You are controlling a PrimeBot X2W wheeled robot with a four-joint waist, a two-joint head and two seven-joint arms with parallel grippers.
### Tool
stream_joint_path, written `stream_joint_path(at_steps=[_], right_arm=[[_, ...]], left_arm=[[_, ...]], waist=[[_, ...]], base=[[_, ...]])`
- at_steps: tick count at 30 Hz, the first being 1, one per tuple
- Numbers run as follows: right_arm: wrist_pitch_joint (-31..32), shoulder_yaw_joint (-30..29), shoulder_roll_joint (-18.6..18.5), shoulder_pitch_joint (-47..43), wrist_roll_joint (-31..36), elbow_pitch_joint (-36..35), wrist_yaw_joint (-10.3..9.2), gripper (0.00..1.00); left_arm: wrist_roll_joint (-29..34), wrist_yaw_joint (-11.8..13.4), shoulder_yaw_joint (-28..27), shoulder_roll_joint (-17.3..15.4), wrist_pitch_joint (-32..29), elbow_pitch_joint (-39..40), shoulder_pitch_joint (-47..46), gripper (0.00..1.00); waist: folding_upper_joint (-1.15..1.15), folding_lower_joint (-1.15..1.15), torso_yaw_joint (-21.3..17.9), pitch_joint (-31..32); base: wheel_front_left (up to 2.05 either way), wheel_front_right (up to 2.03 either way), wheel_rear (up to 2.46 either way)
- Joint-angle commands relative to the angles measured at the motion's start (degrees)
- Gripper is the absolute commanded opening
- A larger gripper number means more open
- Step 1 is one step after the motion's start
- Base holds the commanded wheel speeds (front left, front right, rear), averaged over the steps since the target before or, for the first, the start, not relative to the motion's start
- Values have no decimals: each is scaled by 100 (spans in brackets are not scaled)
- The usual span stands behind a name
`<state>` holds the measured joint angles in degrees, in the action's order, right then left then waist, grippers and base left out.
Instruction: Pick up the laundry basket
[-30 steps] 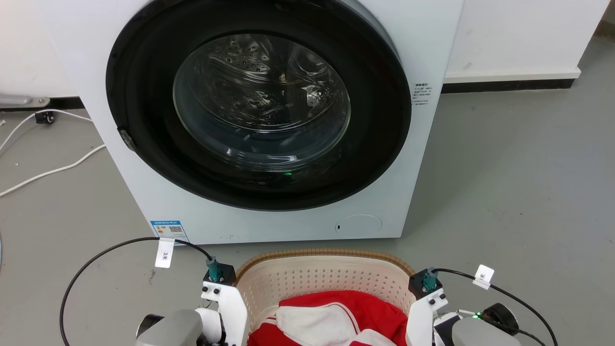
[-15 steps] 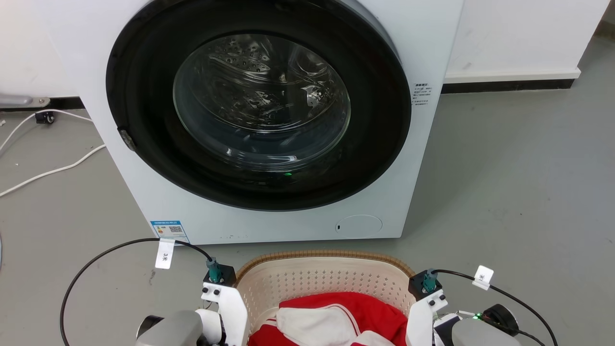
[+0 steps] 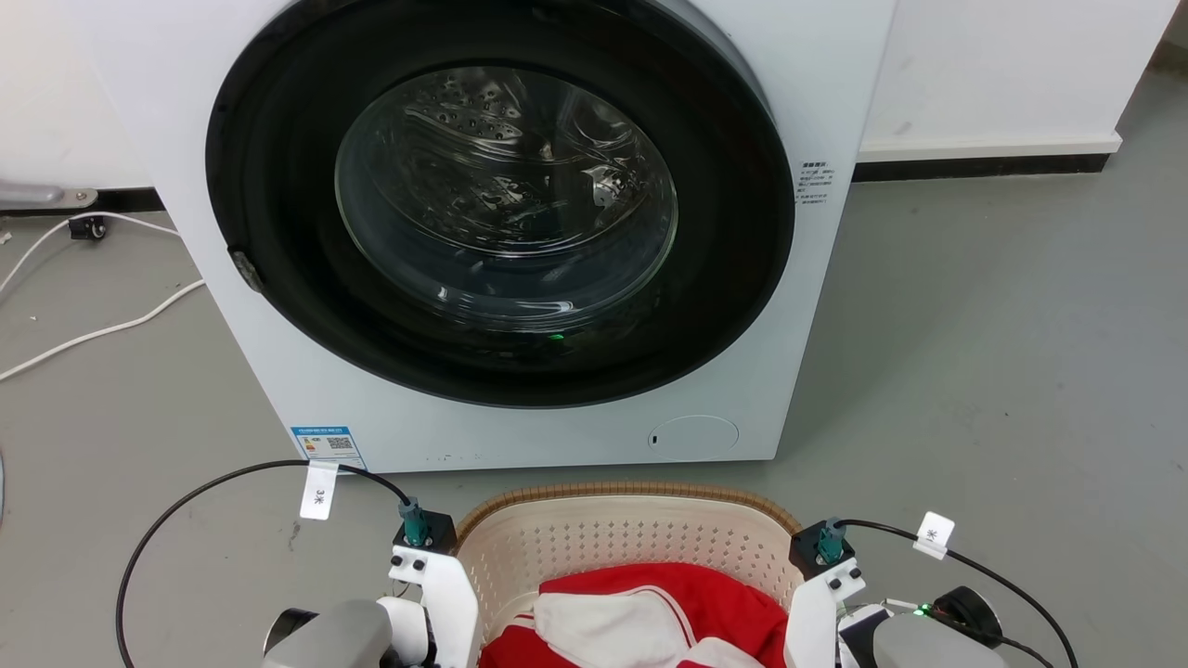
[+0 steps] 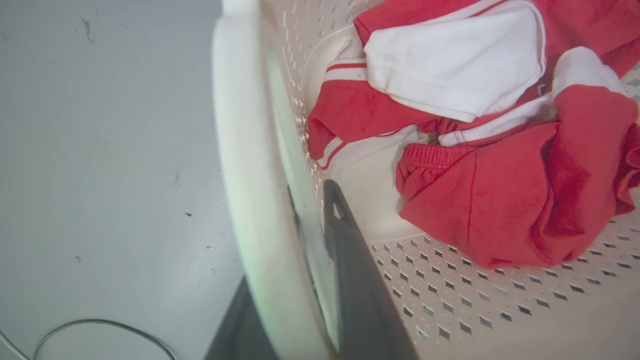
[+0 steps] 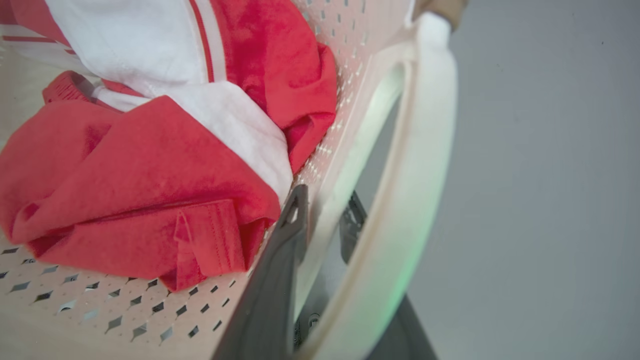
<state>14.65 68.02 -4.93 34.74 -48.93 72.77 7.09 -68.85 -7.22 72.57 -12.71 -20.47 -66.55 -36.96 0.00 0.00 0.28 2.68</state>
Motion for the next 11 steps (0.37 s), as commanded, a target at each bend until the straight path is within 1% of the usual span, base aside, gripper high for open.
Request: stream_joint_path(at_steps=[1, 11], right_arm=[[22, 95, -12, 1, 12, 18, 72, 0], [28, 189, -22, -1, -92, 31, 72, 0]], left_arm=[[4, -36, 21, -45, 75, 34, -154, 0], [-5, -36, 37, -53, 87, 54, -168, 0]], waist=[[0, 0, -3, -2], [0, 0, -6, -14]], base=[[0, 0, 0], [0, 0, 0]])
